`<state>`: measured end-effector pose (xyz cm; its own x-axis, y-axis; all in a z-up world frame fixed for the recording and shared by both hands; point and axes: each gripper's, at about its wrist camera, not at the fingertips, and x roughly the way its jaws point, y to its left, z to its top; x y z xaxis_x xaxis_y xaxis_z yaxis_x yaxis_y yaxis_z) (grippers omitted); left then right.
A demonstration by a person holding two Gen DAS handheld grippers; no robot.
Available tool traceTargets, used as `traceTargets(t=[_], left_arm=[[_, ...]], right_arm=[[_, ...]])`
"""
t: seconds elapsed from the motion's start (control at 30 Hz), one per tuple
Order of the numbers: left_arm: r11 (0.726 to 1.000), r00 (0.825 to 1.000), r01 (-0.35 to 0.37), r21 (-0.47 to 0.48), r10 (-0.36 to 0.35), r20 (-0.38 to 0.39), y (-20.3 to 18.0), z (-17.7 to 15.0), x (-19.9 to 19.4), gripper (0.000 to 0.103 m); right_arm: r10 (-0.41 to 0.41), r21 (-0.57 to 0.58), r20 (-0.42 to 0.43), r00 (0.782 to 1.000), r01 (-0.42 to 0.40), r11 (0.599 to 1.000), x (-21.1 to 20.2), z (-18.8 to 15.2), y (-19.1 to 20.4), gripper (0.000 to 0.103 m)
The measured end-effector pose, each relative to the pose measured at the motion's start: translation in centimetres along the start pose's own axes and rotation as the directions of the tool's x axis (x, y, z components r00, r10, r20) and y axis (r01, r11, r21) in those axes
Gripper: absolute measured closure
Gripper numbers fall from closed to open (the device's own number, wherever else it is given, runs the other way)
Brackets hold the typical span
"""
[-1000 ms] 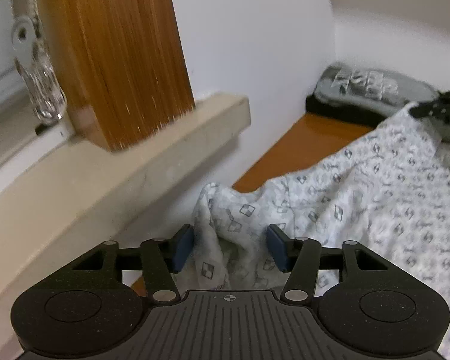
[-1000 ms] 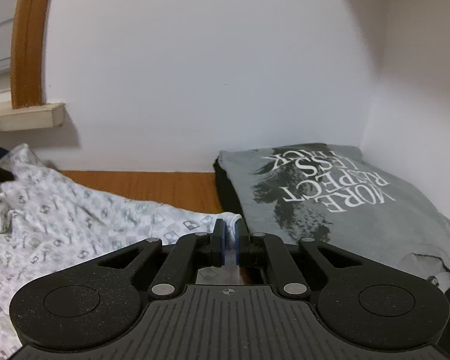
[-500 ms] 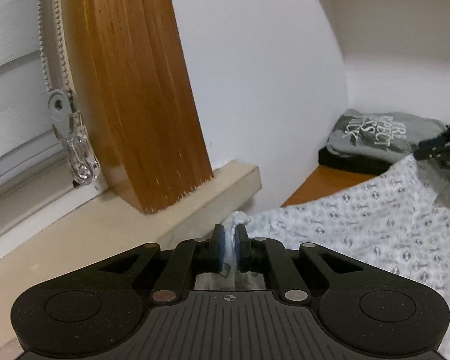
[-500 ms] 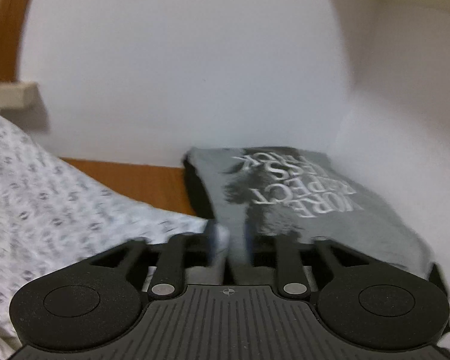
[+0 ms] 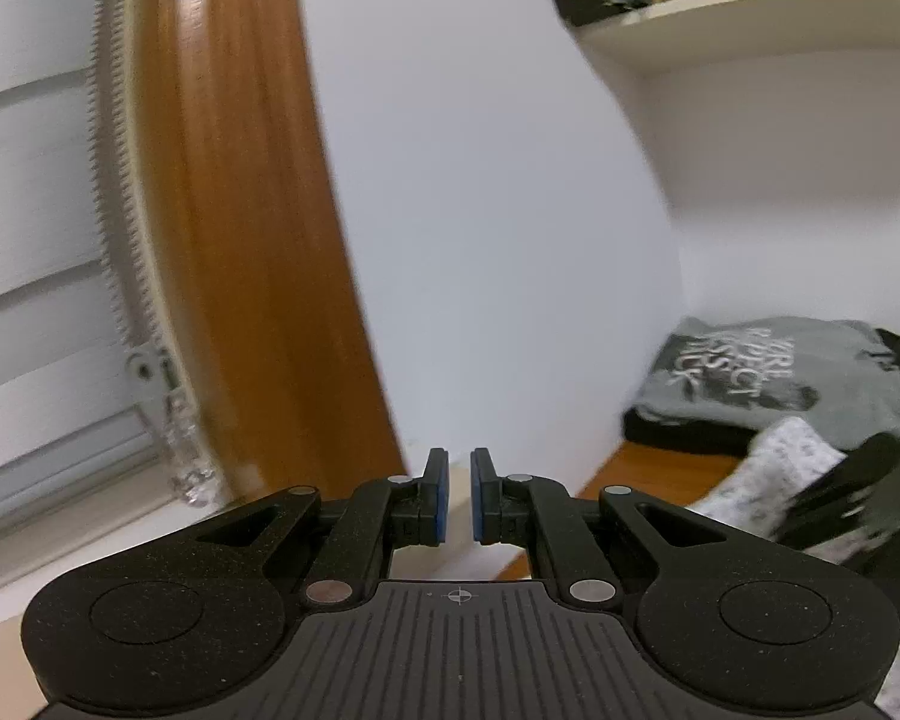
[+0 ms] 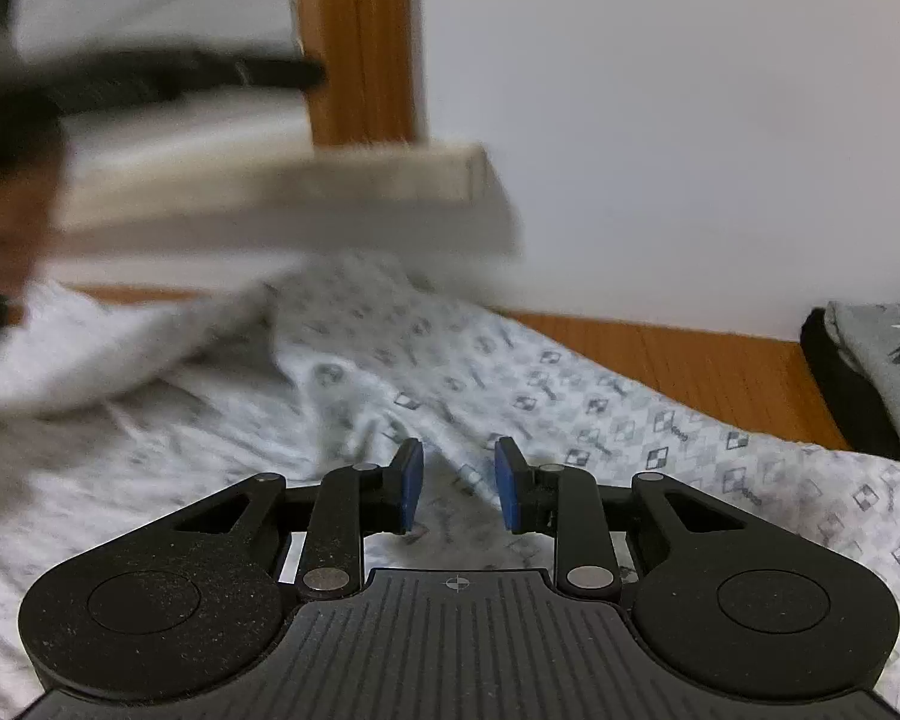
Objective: Fold clothes
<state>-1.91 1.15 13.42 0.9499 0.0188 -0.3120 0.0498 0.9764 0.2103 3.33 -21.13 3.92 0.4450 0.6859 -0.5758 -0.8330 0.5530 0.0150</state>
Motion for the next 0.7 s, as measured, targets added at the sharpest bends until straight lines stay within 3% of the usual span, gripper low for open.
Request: traceTargets(t=[0.07,0.27,0.33,0.37,0.53,0.6,0.7], left_arm=[[1.0,0.999,0.016,0.001,-0.016,-0.028,-0.2,-0.3,-0.4,0.095],[0.999,0.991,0.011,-0.036,-0.015,-0.13,1.5,-4.0,-2.8,0.095],[0.999,0.988,-0.008,-0.043,0.002,-0.153,2.6,-5.4,-4.1,0.087],[0.999,0.987,-0.019,-0.05,0.011,-0.161,3.2,-6.0,-4.9,0.083],[0.993,0.977,-0.061,-0.101,0.039,-0.21,6.5,-9.1,-9.1,0.08],[0.989,0.973,-0.081,-0.12,0.052,-0.226,7.7,-10.4,-10.6,0.074],[0.982,0.966,-0.104,-0.157,0.063,-0.25,9.5,-12.4,-12.6,0.073]], right_arm=[[-0.042,0.009,0.006,0.999,0.042,0.999,0.5,0.3,0.0,0.073],[-0.004,0.009,0.053,0.999,0.004,1.0,-0.1,0.7,0.2,0.069],[0.018,-0.016,0.06,0.998,-0.017,1.0,0.1,1.4,1.5,0.063],[0.032,-0.038,0.065,0.997,-0.029,0.999,0.3,1.5,2.4,0.061],[0.102,-0.205,0.072,0.992,-0.085,0.975,1.9,2.5,8.6,0.053],[0.125,-0.29,0.073,0.989,-0.099,0.952,2.6,2.7,11.4,0.049],[0.173,-0.404,0.055,0.983,-0.137,0.905,3.6,2.7,15.3,0.047]])
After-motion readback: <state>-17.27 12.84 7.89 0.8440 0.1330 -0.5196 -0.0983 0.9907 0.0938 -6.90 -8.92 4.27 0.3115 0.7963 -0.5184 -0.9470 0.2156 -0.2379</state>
